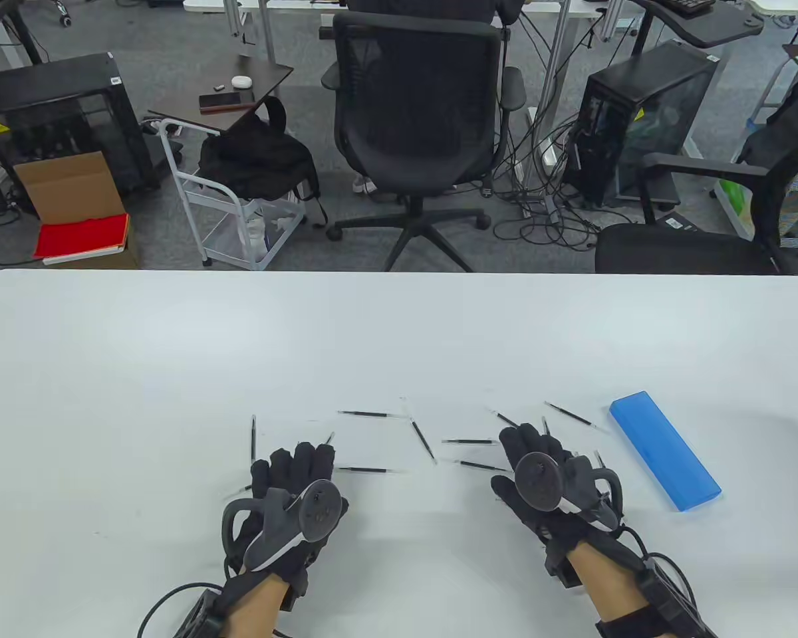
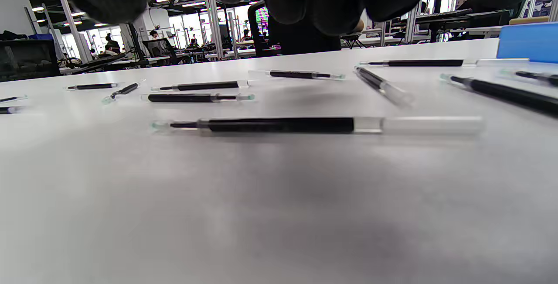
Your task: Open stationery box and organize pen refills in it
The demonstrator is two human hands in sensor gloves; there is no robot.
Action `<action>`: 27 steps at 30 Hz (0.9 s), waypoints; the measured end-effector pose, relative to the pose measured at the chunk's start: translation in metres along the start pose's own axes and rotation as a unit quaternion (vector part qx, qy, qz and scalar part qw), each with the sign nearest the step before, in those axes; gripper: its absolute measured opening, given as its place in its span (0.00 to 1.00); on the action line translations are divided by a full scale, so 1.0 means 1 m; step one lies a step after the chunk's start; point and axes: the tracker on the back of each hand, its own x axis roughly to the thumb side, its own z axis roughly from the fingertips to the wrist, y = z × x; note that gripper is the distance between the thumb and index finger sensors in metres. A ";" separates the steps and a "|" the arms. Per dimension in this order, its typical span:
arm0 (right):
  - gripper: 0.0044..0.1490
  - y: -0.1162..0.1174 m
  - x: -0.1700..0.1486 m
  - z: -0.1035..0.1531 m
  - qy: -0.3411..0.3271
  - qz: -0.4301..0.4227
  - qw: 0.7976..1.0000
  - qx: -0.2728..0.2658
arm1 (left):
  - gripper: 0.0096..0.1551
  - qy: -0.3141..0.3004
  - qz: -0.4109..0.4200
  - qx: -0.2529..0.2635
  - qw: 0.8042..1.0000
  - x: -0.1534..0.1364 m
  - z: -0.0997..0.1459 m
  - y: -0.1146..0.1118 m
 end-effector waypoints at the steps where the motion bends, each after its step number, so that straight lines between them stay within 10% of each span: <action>1: 0.52 0.000 0.000 0.000 0.000 0.000 1.000 0.000 | 0.47 0.000 0.000 0.000 1.000 0.000 0.000 0.000; 27: 0.53 -0.039 -0.057 -0.005 0.114 -0.033 0.993 0.011 | 0.47 -0.019 0.001 0.003 1.000 0.005 0.004 0.003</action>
